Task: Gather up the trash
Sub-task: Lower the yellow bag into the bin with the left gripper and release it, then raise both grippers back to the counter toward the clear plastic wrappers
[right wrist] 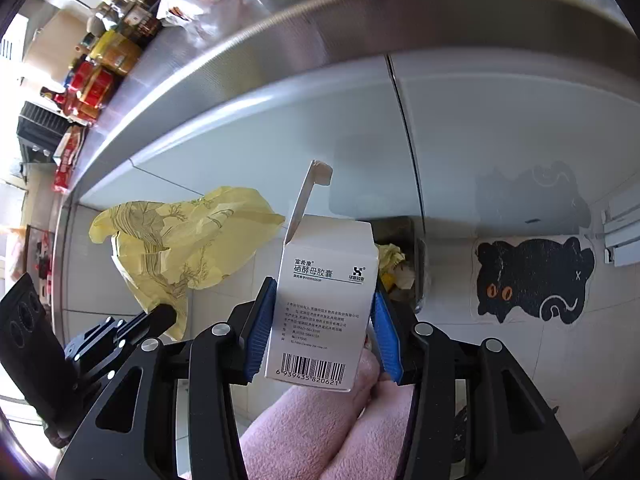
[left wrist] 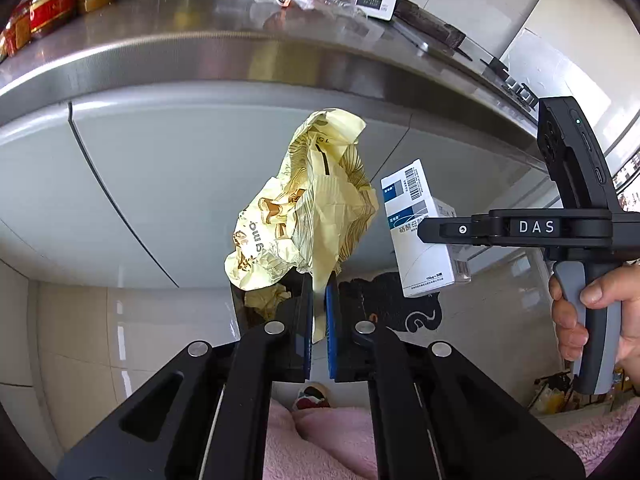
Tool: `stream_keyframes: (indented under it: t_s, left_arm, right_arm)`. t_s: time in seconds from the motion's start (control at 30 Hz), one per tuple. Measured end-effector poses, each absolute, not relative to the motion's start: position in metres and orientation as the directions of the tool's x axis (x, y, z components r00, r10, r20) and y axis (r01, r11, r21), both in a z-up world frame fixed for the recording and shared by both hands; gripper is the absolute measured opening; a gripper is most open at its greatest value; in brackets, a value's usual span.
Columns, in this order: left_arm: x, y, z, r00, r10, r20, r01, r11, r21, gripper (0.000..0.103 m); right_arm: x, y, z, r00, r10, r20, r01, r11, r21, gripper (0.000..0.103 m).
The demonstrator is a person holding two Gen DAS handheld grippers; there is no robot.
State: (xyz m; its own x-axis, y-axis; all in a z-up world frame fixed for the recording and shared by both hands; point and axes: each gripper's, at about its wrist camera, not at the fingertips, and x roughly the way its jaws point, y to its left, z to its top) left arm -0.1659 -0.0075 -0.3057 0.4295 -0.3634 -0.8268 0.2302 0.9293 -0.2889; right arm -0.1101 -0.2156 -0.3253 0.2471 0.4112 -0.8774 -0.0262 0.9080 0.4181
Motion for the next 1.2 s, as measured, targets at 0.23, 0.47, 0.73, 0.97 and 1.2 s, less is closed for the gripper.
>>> stream_keyframes:
  t_s: [0.23,0.47,0.73,0.97,1.2]
  left_arm:
    - [-0.144,-0.007,-0.381,0.333,-0.381,-0.863,0.147,0.925,-0.351,0.004]
    - [-0.128,-0.013,-0.433,0.273,-0.39,-0.879,0.149,0.92,-0.362,0.004]
    - [-0.113,-0.018,-0.468,0.237,-0.392,-0.889,0.148,0.919,-0.365,0.005]
    - [-0.11,-0.019,-0.466,0.234,-0.368,-0.9,0.135,0.929,-0.345,0.031]
    - [-0.113,-0.012,-0.435,0.248,-0.352,-0.902,0.144,0.935,-0.325,0.034]
  right_arm:
    - [-0.091,-0.202,-0.397,0.187,0.386,-0.903,0.021,0.918,0.397,0.048]
    - [-0.069,-0.195,-0.452,0.137,0.359,-0.923,0.07,0.926,0.371,0.048]
    - [-0.054,-0.193,-0.494,0.1,0.343,-0.934,0.123,0.927,0.354,0.05]
    - [-0.048,-0.196,-0.496,0.101,0.363,-0.926,0.176,0.91,0.376,0.07]
    - [-0.048,-0.205,-0.466,0.132,0.376,-0.917,0.186,0.9,0.395,0.073]
